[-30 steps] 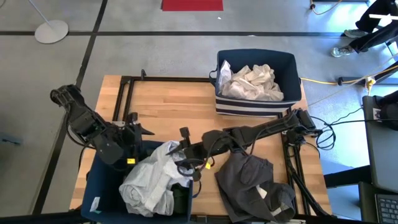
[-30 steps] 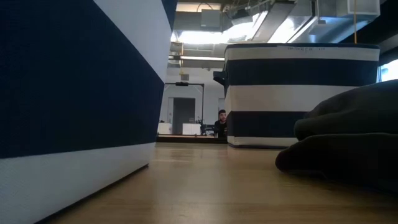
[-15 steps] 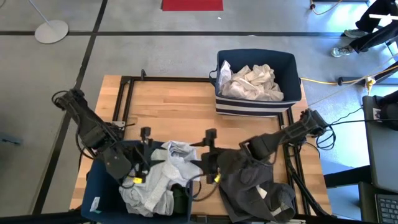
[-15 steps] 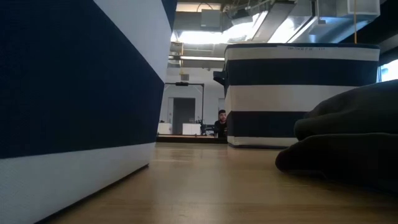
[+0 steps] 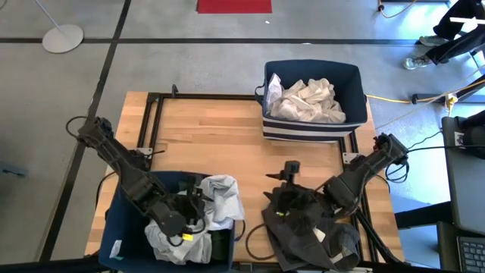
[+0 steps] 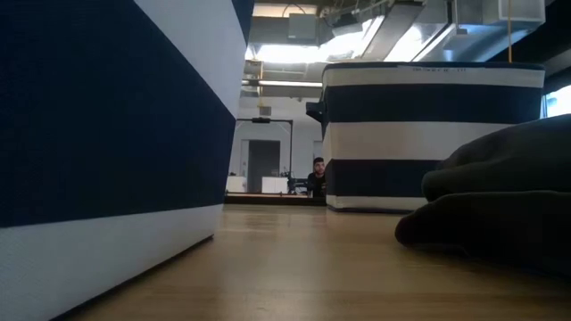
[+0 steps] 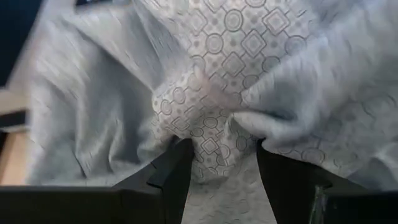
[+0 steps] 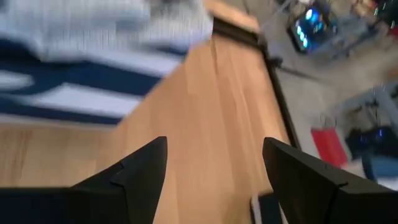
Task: Sort clothes
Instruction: Put the blue patterned polo shirt into the bottom laundry bin
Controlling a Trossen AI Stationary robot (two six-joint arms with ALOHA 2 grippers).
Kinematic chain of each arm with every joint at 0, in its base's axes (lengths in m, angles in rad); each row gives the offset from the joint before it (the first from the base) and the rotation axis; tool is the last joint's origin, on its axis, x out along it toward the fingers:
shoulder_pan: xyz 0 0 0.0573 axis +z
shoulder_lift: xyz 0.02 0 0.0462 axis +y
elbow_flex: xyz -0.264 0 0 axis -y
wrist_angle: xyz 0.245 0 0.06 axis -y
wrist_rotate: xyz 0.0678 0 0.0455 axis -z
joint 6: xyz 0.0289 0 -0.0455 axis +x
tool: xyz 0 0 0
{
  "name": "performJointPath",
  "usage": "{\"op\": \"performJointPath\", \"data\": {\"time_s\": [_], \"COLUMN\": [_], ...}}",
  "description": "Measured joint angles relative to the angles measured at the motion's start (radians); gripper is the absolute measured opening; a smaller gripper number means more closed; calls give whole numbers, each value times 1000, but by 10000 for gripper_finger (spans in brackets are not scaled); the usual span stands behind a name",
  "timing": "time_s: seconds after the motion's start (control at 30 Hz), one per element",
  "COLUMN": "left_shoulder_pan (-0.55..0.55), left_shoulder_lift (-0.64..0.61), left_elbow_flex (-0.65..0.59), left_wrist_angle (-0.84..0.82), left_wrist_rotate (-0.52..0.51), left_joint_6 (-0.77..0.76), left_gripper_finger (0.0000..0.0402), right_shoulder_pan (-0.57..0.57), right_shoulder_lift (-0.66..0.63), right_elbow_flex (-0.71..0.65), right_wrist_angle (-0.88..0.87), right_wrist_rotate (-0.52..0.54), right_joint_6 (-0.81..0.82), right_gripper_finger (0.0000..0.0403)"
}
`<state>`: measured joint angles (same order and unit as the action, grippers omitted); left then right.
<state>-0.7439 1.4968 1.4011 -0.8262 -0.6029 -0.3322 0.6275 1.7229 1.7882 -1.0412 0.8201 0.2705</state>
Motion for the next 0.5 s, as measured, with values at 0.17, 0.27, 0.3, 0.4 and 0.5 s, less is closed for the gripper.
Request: {"op": "performJointPath", "data": {"time_s": [0.17,0.27,0.3,0.4,0.5], "left_shoulder_pan": [14,14,14,12,12], "left_shoulder_lift": [6,4,3,3,2], "left_elbow_flex": [-94,-164,-190,-269,-336], "left_wrist_angle": [-4,1,3,8,13], "left_wrist_rotate": [73,100,117,185,249], "left_joint_6": [-84,-154,-175,-238,-289], "left_gripper_finger": [172,172,172,172,172], "right_shoulder_pan": [36,55,62,81,92], "right_shoulder_lift": [3,6,6,6,6], "right_elbow_flex": [-6,-34,-44,-73,-93], "right_wrist_angle": [-168,-197,-196,-197,-195], "right_wrist_rotate": [0,-1,-3,-26,-85], "right_joint_6": [211,292,308,354,416], "right_gripper_finger": [263,263,263,263,263]}}
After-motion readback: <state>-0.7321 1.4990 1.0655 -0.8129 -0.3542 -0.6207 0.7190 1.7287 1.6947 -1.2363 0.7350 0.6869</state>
